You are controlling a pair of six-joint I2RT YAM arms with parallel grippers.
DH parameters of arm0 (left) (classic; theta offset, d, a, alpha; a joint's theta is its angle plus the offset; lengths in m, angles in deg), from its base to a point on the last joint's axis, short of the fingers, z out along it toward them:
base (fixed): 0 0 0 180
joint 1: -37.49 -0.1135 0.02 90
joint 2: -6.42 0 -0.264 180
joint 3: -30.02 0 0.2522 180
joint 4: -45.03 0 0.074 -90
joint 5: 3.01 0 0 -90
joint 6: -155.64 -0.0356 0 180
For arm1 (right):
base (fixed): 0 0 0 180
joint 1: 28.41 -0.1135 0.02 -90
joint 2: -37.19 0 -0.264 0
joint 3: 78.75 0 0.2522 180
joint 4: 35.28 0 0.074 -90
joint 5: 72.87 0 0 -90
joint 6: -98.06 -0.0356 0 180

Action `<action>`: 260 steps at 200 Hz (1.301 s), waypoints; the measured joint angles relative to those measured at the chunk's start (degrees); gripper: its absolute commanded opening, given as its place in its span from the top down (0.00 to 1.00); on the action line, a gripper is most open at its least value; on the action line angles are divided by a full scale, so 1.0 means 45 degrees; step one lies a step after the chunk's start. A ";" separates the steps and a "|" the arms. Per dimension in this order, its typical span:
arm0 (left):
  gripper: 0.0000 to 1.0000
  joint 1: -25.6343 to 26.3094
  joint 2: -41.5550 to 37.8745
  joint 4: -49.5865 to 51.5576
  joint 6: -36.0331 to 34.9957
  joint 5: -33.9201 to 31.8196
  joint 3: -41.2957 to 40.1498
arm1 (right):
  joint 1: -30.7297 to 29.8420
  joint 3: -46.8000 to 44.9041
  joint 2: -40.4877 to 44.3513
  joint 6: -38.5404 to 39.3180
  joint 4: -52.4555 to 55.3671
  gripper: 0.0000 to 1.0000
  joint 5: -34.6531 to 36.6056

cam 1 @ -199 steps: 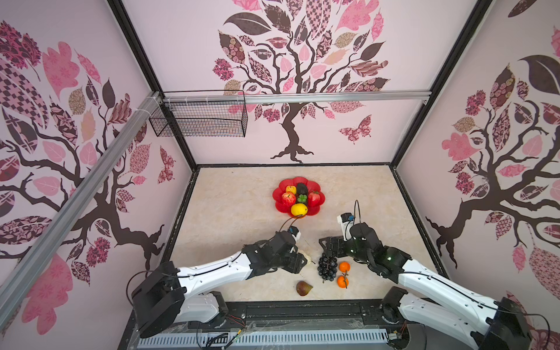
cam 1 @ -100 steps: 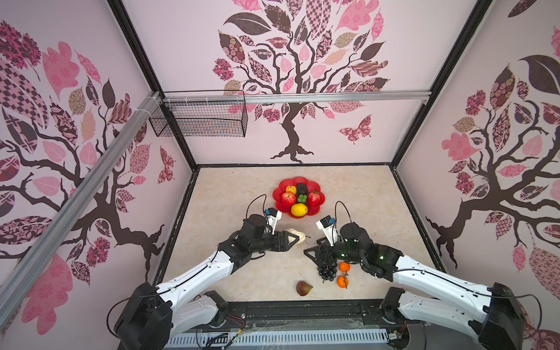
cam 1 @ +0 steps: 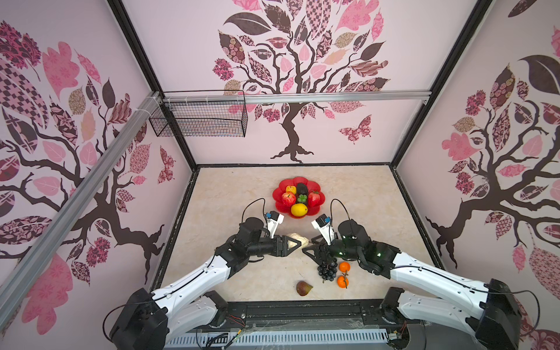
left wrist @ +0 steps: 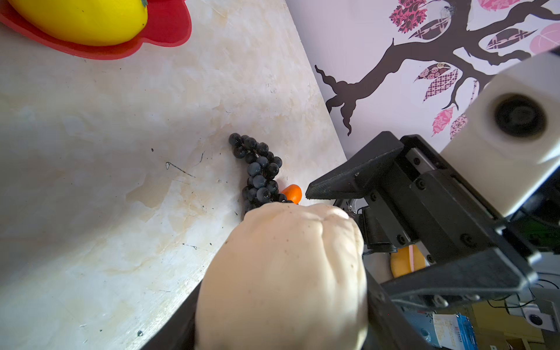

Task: Arrange fruit in a fruit bowl
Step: Place the fruit in the fruit bowl.

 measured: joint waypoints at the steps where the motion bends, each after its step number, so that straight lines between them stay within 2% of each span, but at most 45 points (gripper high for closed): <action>1: 0.42 0.0000 0.0000 0.0000 0.0000 0.0005 -0.0005 | 0.0000 0.0005 0.0000 -0.0005 0.0010 0.38 0.0019; 26: 0.42 0.0000 0.0000 -0.0005 0.0005 0.0024 -0.0136 | 0.0000 0.0063 -0.0010 0.0165 0.0219 0.51 0.0272; 97: 0.42 -0.0015 -0.0015 0.0010 0.0005 -0.0126 -0.0155 | -0.0044 0.0078 -0.0019 0.0214 0.0311 0.77 0.0695; 140: 0.41 -0.0039 -0.0015 0.0019 0.0005 -0.0155 -0.0155 | -0.0063 0.0083 -0.0019 0.0233 0.0398 0.88 0.1039; 229: 0.36 -0.0053 0.0005 -0.0005 0.0000 -0.0189 -0.0155 | -0.0083 0.0277 -0.0117 0.0223 0.0646 0.94 0.1005; 260: 0.30 -0.0053 0.0019 0.0010 -0.0029 -0.0233 -0.0155 | -0.0083 0.0325 -0.0209 0.0219 0.0724 0.95 0.1005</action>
